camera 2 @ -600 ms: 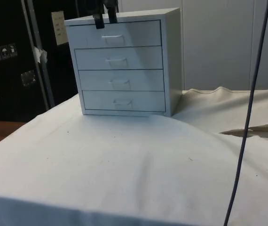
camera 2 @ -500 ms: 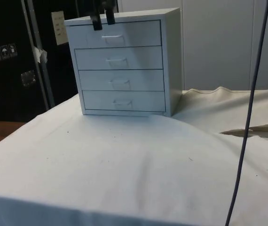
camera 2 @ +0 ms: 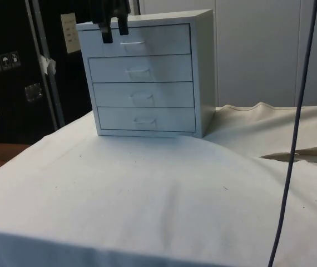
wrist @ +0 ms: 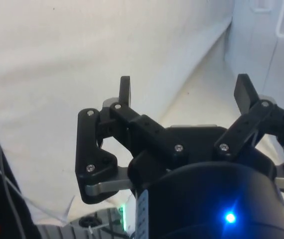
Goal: Open the drawer, then close it.
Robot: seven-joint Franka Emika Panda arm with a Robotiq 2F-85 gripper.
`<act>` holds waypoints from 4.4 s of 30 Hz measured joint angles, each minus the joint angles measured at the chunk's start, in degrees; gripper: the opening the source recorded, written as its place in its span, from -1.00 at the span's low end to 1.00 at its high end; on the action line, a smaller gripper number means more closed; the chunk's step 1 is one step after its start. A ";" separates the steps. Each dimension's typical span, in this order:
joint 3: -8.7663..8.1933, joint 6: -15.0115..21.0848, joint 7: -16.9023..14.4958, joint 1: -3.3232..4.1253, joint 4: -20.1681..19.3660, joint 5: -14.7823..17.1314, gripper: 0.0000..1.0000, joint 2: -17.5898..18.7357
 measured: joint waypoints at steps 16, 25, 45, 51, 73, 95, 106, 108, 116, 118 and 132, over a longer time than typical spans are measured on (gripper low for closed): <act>-0.17 3.84 -0.23 0.06 -1.89 -5.73 1.00 0.17; -0.80 3.84 -1.03 -0.06 -1.89 -9.05 1.00 1.03; -2.58 5.33 0.80 -0.17 -1.95 -15.64 1.00 3.72; -2.81 5.90 2.23 -0.17 -2.18 -17.30 1.00 4.41; -3.04 11.00 8.88 -0.11 -3.78 -21.49 0.63 8.31; -2.86 11.29 13.01 0.46 -4.24 -26.64 -1.00 8.31; -1.26 8.48 15.87 1.20 -3.21 -29.68 -1.00 8.71; -1.09 8.19 16.10 1.20 -3.04 -29.97 -1.00 8.82; 0.80 5.33 18.51 1.66 -1.66 -31.80 -1.00 9.80; 0.97 4.98 18.68 1.66 -1.49 -31.91 -1.00 9.97; 3.78 1.55 21.83 2.18 0.34 -33.12 -1.00 11.46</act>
